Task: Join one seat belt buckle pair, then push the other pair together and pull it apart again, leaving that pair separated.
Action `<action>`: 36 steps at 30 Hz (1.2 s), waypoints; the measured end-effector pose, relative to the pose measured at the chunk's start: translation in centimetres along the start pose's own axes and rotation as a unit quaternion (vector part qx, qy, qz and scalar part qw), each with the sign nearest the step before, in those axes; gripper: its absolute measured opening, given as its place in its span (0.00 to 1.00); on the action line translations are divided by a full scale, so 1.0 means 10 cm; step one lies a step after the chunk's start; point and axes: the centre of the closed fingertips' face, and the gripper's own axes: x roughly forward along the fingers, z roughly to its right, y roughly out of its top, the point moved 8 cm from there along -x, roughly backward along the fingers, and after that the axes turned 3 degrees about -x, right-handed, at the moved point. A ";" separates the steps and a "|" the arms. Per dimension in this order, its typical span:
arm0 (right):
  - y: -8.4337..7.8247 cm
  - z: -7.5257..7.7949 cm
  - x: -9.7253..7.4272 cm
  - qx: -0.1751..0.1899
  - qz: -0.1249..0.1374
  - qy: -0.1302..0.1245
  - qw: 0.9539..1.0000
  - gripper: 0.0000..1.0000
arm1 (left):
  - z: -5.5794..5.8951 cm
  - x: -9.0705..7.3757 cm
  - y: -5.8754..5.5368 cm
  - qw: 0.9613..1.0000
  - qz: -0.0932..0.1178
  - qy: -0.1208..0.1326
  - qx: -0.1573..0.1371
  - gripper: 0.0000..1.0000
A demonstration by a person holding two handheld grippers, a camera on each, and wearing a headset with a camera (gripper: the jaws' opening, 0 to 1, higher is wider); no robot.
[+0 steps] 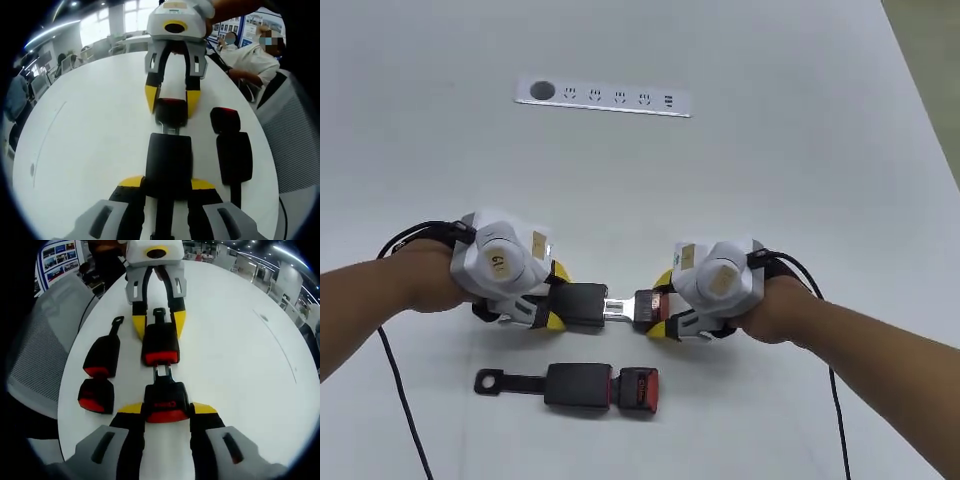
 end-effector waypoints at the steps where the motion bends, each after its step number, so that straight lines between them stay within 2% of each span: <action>1: 0.02 0.00 0.03 0.000 0.001 -0.003 1.000 0.33 | 0.00 0.00 0.00 1.000 -0.001 0.000 0.000 0.33; 12: 0.06 -0.01 0.08 -0.001 0.008 -0.003 1.000 0.33 | 0.01 0.00 0.01 1.000 -0.003 -0.001 0.001 0.33; 24: 0.08 -0.04 0.12 0.008 0.029 -0.009 1.000 0.32 | 0.01 0.00 0.01 1.000 -0.015 -0.002 0.008 0.33; 27: 0.13 -0.06 0.14 0.017 0.043 -0.011 0.999 0.32 | 0.00 0.00 0.01 1.000 -0.017 -0.002 0.009 0.33; 31: 0.18 -0.02 0.17 0.010 0.040 -0.010 0.999 0.32 | -0.01 0.01 0.02 1.000 -0.025 -0.008 0.017 0.32; 36: 0.17 -0.01 0.17 0.006 0.038 -0.007 0.999 0.32 | -0.03 0.01 0.00 0.999 -0.027 -0.013 0.023 0.32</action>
